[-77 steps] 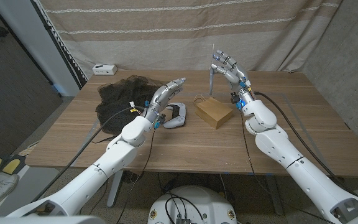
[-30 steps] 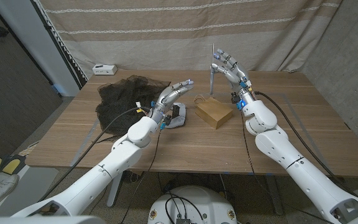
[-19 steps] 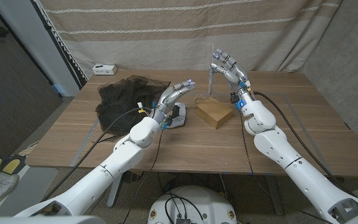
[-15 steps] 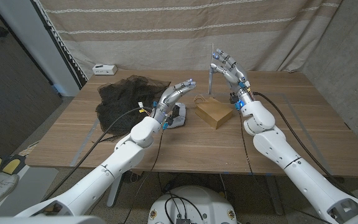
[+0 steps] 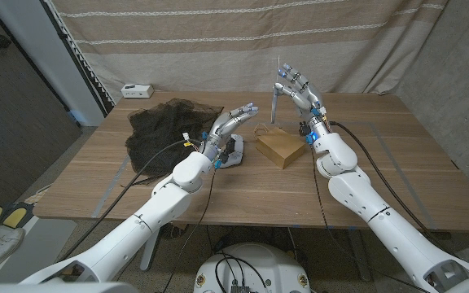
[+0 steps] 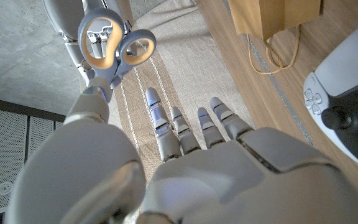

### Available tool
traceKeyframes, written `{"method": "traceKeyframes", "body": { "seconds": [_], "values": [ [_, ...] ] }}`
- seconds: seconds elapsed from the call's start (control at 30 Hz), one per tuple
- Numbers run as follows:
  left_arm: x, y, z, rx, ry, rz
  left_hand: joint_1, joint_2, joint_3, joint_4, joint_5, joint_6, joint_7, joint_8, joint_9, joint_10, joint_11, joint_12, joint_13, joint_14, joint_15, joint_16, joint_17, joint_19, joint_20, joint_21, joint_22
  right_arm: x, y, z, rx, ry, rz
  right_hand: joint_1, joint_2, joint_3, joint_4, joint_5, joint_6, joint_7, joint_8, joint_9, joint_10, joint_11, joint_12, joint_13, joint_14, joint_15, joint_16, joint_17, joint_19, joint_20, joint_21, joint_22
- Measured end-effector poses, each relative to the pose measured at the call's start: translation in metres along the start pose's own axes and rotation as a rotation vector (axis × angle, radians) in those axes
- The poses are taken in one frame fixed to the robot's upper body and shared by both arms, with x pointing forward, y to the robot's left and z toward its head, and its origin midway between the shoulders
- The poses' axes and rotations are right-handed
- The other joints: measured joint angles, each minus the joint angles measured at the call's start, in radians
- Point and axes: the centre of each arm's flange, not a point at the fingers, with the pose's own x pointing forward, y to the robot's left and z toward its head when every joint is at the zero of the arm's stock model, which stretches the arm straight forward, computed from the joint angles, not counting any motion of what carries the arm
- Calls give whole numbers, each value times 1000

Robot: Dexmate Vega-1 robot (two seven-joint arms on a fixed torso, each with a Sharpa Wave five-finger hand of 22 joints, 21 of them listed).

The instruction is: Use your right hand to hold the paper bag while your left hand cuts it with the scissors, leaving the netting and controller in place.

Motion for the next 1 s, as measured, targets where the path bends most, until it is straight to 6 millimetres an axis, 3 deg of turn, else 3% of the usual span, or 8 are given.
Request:
{"method": "traceKeyframes", "body": {
  "seconds": [0.77, 1.0],
  "values": [
    [3, -4, 0, 0, -7, -27, 30, 12, -14, 0, 0, 54, -18, 8, -8, 0, 0, 0, 0, 0, 0, 0, 0, 0, 0, 0, 0, -3, 11, -3, 23, -16, 20, 8, 0, 5, 0, 0, 0, 0, -8, -10, -7, -18, -11, -5, 0, 0, -8, 0, -10, 4, 20, -14],
    [4, -6, 1, 1, -8, -35, 43, 17, -14, 0, 0, 59, -13, 8, -8, 0, 0, 0, 0, 0, -1, 0, 0, 0, 0, 0, 0, -3, 14, -4, 19, -20, 27, 13, -5, 6, 0, 0, 0, 0, -8, -10, -7, -18, -11, -5, 0, 0, -12, 0, -14, 0, 25, -17]
  ]
}}
